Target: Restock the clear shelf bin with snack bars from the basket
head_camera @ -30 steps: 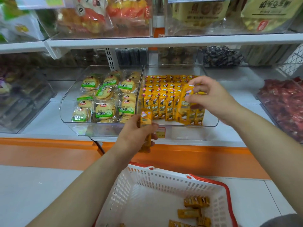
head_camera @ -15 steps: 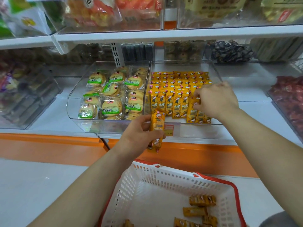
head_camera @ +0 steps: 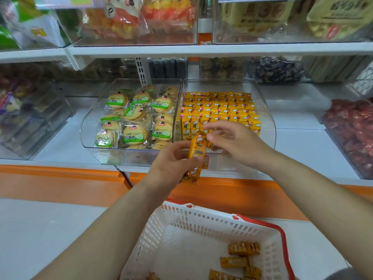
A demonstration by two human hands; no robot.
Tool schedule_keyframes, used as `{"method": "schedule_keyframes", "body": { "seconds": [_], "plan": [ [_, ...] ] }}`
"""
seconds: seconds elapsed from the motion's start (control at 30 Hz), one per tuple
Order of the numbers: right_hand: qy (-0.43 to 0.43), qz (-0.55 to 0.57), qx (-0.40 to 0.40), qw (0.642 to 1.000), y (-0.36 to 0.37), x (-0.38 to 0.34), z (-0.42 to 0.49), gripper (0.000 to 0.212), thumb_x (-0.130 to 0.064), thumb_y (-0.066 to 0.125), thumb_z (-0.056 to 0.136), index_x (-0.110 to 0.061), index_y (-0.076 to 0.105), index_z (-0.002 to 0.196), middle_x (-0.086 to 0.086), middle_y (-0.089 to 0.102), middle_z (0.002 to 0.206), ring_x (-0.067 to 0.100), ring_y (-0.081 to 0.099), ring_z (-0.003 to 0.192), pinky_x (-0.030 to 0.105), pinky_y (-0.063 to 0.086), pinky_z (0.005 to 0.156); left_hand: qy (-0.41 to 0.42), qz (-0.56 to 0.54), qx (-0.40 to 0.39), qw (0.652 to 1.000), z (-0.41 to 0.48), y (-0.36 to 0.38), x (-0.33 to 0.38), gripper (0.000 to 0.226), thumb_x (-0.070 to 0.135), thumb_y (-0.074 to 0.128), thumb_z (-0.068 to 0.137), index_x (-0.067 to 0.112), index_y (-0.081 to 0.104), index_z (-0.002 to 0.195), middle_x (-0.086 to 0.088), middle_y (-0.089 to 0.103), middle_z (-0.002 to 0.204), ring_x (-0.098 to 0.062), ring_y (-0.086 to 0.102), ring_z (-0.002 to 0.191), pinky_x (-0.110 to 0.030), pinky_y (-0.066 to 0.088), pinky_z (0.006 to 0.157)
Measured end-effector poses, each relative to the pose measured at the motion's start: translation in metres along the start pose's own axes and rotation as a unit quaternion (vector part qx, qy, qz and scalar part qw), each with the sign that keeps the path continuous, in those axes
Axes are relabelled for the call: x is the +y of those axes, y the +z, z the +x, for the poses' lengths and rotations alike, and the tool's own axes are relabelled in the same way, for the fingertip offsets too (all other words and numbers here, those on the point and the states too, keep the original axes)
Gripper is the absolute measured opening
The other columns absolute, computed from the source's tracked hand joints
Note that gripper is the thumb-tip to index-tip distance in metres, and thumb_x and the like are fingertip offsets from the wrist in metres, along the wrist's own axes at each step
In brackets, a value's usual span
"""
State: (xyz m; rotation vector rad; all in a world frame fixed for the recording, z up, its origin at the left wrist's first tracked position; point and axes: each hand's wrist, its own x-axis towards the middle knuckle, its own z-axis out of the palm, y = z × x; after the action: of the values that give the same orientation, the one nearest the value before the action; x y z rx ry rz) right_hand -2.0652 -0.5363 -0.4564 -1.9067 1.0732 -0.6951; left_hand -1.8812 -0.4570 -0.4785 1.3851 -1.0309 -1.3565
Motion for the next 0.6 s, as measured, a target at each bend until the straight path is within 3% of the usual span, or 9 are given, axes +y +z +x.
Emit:
{"method": "schedule_keyframes", "body": {
  "seconds": [0.1,0.2,0.33,0.4,0.5,0.6],
  "plan": [
    [-0.001,0.036,-0.038,0.999,0.005,-0.004,-0.007,0.026,-0.028,0.063,0.097,-0.033,0.065,0.122,-0.006,0.066,0.104,0.011,0.072,0.081,0.025,0.058,0.065,0.014,0.003,0.003,1.000,-0.001,0.003,0.002,0.027,0.013,0.078,0.088,0.032,0.075,0.107,-0.003,0.077,0.107,-0.026,0.075,0.098,-0.041,0.059,0.077],
    [0.027,0.064,-0.029,0.997,-0.002,-0.001,-0.010,0.018,-0.021,0.072,0.090,-0.024,0.063,0.106,0.002,0.071,0.096,0.018,0.071,0.077,0.032,0.056,0.068,0.035,-0.027,0.065,0.997,-0.002,0.004,0.007,0.041,0.010,0.079,0.087,0.016,0.065,0.125,-0.008,0.073,0.109,-0.027,0.074,0.092,-0.033,0.061,0.074],
    [0.028,0.006,-0.075,0.997,0.003,0.000,-0.017,0.019,-0.029,0.081,0.080,-0.023,0.069,0.094,-0.006,0.076,0.087,0.010,0.072,0.083,0.038,0.059,0.086,0.084,-0.020,0.107,0.990,-0.002,0.002,0.014,0.037,0.012,0.077,0.088,0.016,0.060,0.120,-0.003,0.076,0.088,-0.016,0.072,0.079,-0.037,0.056,0.074],
    [-0.003,-0.030,-0.079,0.996,0.004,-0.003,-0.018,0.016,-0.033,0.080,0.081,-0.024,0.074,0.093,-0.010,0.075,0.088,0.005,0.071,0.086,0.032,0.059,0.084,0.104,0.002,0.100,0.990,-0.003,0.004,0.018,0.031,0.013,0.075,0.090,0.026,0.059,0.114,0.004,0.076,0.080,-0.011,0.071,0.073,-0.036,0.054,0.072],
    [-0.066,-0.129,0.027,0.989,-0.016,0.000,-0.016,0.010,-0.035,0.075,0.084,-0.028,0.074,0.091,-0.019,0.070,0.088,-0.001,0.064,0.084,0.017,0.049,0.070,0.141,0.024,0.095,0.985,-0.004,0.006,0.023,0.031,0.006,0.074,0.090,0.028,0.060,0.106,0.008,0.078,0.080,-0.009,0.074,0.074,-0.027,0.059,0.067],
    [-0.060,-0.234,0.183,0.953,-0.052,0.017,-0.019,0.026,-0.032,0.073,0.085,-0.025,0.070,0.110,-0.012,0.061,0.110,0.007,0.057,0.101,0.023,0.040,0.085,0.178,0.078,0.106,0.975,0.003,0.012,0.030,0.031,0.002,0.077,0.087,0.020,0.066,0.109,0.011,0.078,0.086,-0.008,0.076,0.079,-0.025,0.062,0.067]
  ]
}}
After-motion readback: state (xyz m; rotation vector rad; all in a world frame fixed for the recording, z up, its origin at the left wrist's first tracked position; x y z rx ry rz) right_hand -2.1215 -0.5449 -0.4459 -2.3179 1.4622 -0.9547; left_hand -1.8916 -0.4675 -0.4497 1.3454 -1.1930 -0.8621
